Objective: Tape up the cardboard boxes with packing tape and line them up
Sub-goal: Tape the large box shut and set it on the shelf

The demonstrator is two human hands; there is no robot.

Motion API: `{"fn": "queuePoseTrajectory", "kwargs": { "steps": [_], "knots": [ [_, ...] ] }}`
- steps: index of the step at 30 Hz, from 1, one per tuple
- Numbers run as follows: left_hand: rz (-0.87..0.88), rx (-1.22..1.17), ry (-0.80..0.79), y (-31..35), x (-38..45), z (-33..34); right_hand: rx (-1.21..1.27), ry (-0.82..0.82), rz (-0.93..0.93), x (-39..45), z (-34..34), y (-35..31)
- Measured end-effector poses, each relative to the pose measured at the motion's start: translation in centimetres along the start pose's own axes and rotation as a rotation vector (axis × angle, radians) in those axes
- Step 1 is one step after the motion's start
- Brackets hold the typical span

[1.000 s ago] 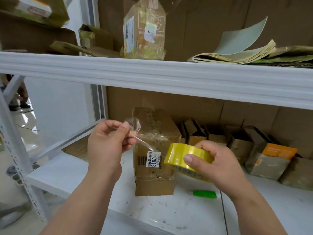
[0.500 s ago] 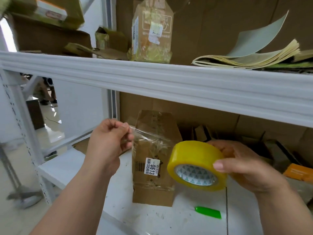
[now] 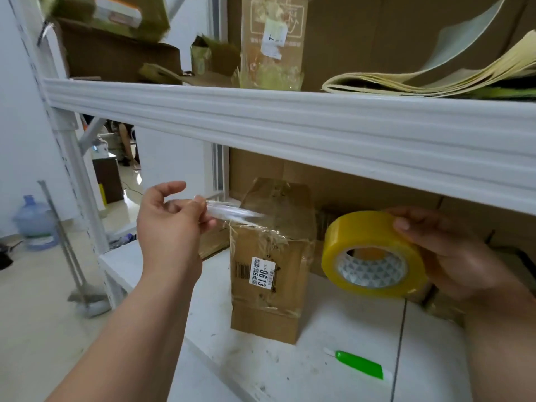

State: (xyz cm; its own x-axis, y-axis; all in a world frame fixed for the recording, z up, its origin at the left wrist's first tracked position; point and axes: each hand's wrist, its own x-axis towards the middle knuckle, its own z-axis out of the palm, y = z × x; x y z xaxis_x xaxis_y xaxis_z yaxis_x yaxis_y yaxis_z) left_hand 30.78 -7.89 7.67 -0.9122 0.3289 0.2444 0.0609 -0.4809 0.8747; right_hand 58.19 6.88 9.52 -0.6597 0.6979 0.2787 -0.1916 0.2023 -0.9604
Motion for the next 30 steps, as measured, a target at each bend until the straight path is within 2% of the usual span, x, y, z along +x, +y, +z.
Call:
{"fn": "queuePoseTrajectory", "kwargs": {
  "steps": [4,7,17,23,30],
  "knots": [
    [-0.013,0.068,0.032,-0.6,0.2,0.3,-0.035,0.231,0.006,1.1,0.1,0.5],
    [-0.052,0.084,0.046,-1.1,0.6,0.6,-0.007,0.318,0.022,1.8,0.6,0.4],
    [-0.134,0.136,0.058,-1.9,2.6,0.6,-0.090,0.361,0.213,3.8,0.0,1.7],
    [-0.115,0.172,0.039,-2.3,3.1,0.3,-0.101,0.331,0.231,3.8,-0.5,2.1],
    [-0.157,0.199,0.024,-3.1,3.6,0.3,0.004,0.340,0.312,3.2,0.1,2.4]
  ]
}}
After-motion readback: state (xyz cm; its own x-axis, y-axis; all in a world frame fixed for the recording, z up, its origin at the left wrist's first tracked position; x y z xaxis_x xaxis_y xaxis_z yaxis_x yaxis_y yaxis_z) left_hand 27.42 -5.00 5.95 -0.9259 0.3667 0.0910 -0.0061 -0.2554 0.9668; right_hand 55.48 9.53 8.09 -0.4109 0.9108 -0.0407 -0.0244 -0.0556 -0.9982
